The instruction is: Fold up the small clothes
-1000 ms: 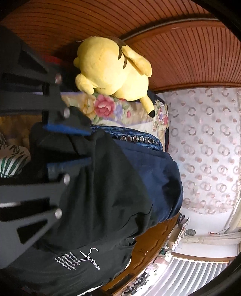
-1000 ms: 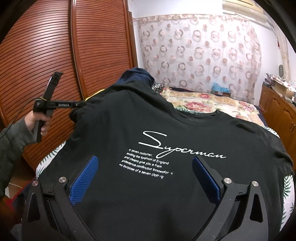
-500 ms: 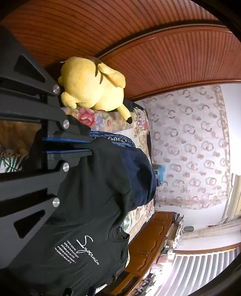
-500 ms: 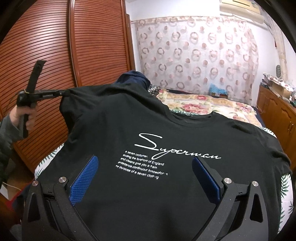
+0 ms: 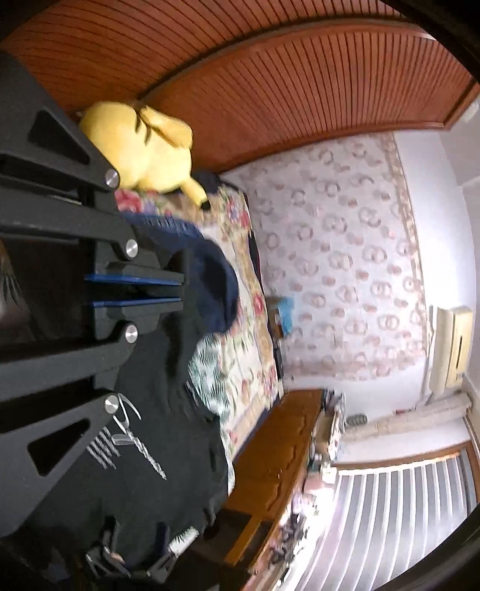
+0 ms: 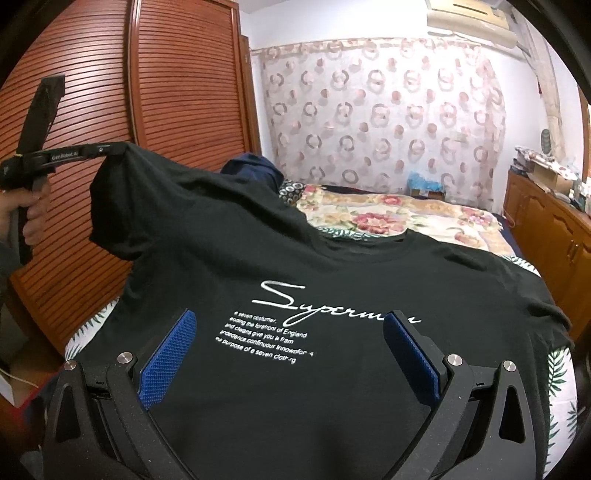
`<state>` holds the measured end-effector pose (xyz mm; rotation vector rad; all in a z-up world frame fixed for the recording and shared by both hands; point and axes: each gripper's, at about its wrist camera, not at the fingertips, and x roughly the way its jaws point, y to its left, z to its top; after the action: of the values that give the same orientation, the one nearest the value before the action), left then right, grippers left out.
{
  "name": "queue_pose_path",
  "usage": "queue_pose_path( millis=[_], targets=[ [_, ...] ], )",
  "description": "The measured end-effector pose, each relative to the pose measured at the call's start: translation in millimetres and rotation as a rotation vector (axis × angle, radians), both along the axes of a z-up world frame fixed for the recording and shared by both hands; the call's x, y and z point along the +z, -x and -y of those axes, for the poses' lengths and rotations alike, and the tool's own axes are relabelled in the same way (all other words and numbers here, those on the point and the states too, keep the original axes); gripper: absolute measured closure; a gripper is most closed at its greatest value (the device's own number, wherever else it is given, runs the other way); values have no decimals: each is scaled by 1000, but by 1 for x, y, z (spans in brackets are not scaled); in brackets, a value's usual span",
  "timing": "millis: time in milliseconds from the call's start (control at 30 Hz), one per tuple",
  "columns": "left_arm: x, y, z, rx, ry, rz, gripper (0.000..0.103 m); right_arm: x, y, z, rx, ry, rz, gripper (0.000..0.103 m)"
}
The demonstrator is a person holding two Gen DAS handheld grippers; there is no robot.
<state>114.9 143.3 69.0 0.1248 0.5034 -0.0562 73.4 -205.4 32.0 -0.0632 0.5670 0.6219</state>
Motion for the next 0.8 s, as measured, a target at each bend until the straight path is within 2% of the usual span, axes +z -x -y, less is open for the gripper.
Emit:
queue_pose_path(
  millis=[67,200,367,500,600,733,800],
  targets=[
    [5,-9,17,-36,5,-2,101,1,-2,3,-10,-1,1,0],
    [7,-29,51,-129,68,-42,101,4,-6,11,-33,1,7,0],
    [-4,-54,98,-190,31,-89,100,6,-11,28,-75,-3,10,0],
    [-16,-76,121,-220,46,-148,99,3,-15,40,-100,1,-1,0],
    [-14,-74,124,-245,63,-147,89,-1,-17,45,-102,13,-7,2],
    [-11,-65,117,-241,72,-134,65,-2,-22,43,-88,29,-19,8],
    [-12,-62,108,-232,78,-135,58,-3,-27,37,-62,31,-27,11]
  ],
)
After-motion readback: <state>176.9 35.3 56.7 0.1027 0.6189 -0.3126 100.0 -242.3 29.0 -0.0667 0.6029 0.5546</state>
